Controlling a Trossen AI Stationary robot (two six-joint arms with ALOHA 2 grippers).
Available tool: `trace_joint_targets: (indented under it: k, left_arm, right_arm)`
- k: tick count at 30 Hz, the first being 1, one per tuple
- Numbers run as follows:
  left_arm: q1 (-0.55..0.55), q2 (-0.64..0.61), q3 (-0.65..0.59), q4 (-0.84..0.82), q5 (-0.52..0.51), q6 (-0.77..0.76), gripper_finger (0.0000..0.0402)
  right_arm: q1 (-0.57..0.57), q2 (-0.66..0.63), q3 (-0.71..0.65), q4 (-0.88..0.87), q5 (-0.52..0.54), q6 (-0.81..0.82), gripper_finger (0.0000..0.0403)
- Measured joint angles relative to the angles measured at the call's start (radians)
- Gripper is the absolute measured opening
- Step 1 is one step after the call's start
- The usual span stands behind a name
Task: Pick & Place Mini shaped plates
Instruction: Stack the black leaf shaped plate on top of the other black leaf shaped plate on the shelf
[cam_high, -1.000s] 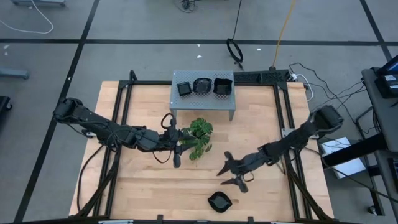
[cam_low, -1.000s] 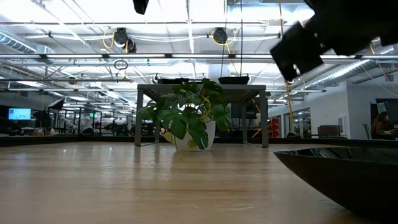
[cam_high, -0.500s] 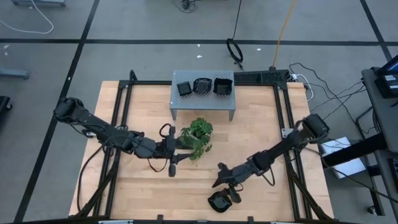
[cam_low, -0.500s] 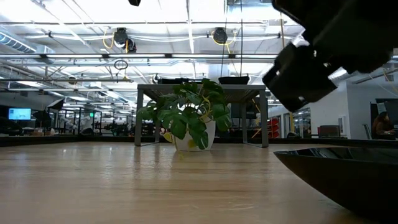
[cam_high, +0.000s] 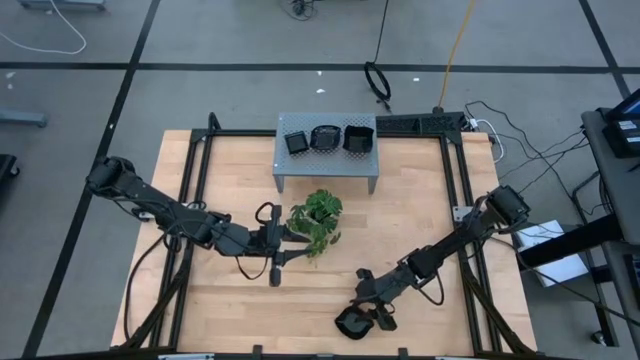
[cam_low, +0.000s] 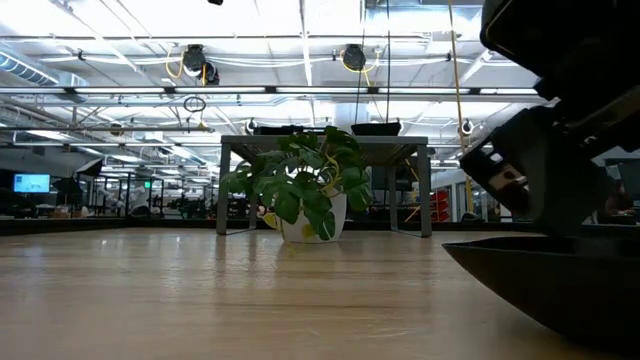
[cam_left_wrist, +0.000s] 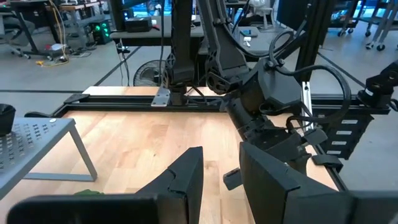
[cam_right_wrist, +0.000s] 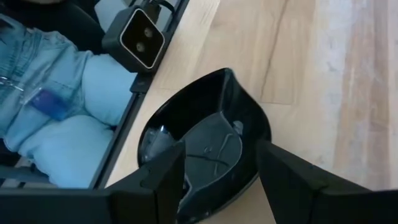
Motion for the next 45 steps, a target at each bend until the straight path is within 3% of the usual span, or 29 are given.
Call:
trace_joint_targets:
  k: [11, 16, 22, 37, 45]
  left_arm:
    - [0.0, 0.0, 0.0, 0.0, 0.0, -0.001, 0.0108]
    - [0.0, 0.0, 0.0, 0.0, 0.0, -0.001, 0.0108]
    - [0.0, 0.0, 0.0, 0.0, 0.0, -0.001, 0.0108]
    - [0.0, 0.0, 0.0, -0.001, -0.001, -0.001, 0.0108]
    - [0.0, 0.0, 0.0, -0.001, 0.0, -0.001, 0.0108]
  right_arm:
    - [0.0, 0.0, 0.0, 0.038, 0.034, -0.113, 0.0187]
    - [-0.003, 0.0, 0.0, 0.0, 0.136, -0.152, 0.0187]
    - [-0.008, 0.001, -0.001, -0.101, 0.127, -0.091, 0.0187]
    - [-0.009, 0.001, -0.001, -0.1, 0.072, -0.017, 0.0187]
    - [-0.009, 0.009, -0.001, -0.097, 0.076, -0.009, 0.0154]
